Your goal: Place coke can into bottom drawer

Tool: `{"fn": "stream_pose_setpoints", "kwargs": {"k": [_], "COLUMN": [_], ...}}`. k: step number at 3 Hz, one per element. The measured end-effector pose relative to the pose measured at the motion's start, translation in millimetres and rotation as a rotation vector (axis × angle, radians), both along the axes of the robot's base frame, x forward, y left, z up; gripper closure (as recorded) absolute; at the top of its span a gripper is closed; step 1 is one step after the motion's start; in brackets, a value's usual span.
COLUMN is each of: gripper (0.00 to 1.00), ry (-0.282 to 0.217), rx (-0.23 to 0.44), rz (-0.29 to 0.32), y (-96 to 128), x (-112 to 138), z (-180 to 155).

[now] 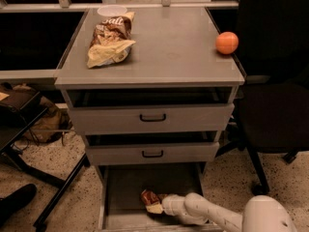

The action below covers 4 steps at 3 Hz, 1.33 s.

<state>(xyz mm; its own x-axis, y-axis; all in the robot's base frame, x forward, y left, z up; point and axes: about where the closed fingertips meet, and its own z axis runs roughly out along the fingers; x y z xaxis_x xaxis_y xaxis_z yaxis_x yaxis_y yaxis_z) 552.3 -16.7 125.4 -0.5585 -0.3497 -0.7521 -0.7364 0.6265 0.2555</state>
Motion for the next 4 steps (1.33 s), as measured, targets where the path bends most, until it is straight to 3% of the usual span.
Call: {"fn": "stream_pose_setpoints", "kwargs": {"k": [2,3,4], "gripper": [0.12,0.00,0.00], "ry": [0.000,0.000,0.000], "rx": [0.000,0.000,0.000], "rz": [0.000,0.000,0.000], "y": [0.0,0.1,0.2], "x": [0.0,-0.1,-0.1], "z": [0.0,0.0,0.0]}}
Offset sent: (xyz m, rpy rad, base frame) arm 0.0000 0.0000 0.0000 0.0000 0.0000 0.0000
